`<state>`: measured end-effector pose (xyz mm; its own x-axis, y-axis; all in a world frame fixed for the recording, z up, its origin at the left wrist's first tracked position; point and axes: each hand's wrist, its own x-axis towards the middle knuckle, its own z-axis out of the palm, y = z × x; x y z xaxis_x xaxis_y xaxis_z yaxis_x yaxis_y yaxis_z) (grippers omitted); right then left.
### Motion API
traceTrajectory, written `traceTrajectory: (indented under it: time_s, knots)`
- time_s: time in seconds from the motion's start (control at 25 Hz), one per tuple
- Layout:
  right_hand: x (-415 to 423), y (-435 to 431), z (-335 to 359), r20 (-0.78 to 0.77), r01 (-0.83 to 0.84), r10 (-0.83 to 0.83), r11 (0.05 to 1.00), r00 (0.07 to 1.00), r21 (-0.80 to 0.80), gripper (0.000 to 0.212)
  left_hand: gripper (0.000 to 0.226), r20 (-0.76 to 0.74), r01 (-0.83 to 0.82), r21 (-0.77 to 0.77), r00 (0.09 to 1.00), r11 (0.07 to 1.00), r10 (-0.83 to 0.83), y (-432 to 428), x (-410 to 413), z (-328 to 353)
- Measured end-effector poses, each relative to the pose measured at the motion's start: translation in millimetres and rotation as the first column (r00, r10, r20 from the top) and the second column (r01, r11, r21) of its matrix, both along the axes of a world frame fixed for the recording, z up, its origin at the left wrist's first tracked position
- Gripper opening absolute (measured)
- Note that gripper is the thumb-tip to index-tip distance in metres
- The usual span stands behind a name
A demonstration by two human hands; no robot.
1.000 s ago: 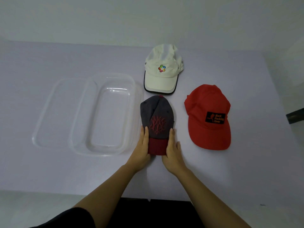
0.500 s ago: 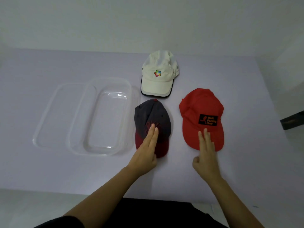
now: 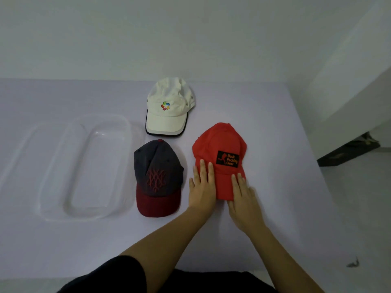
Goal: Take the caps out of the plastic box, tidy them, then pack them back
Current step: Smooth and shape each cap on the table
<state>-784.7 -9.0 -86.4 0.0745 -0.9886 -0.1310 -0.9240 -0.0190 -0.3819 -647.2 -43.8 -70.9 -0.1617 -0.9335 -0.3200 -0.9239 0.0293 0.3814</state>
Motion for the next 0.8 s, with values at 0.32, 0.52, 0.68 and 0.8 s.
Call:
traceTrajectory:
  time_s: [0.32, 0.52, 0.68, 0.8]
  knots:
    - [-24.5, -20.0, -0.1, 0.189, 0.135, -0.142, 0.990, 0.972, 0.049, 0.064, 0.094, 0.054, 0.174, -0.140, 0.984, 0.975, -0.168, 14.3, 11.8, -4.6]
    - [-18.5, -21.4, 14.4, 0.156, 0.147, -0.119, 0.972, 0.981, -0.182, 0.059, 0.094, -0.217, 0.125, -0.265, 0.958, 0.956, -0.185, -1.4, 37.1, 4.8]
    - [-4.3, -21.1, 44.9, 0.208, 0.162, -0.109, 0.952, 0.972, -0.259, 0.055, 0.094, -0.433, -0.020, -0.278, 0.895, 0.960, -0.107, 2.7, 35.2, 31.8]
    - [9.5, -14.5, 66.9, 0.378, 0.221, -0.142, 0.960, 0.915, -0.174, 0.062, 0.083, -0.650, -0.134, -0.202, 0.759, 0.970, -0.030, 8.7, 25.9, 41.7]
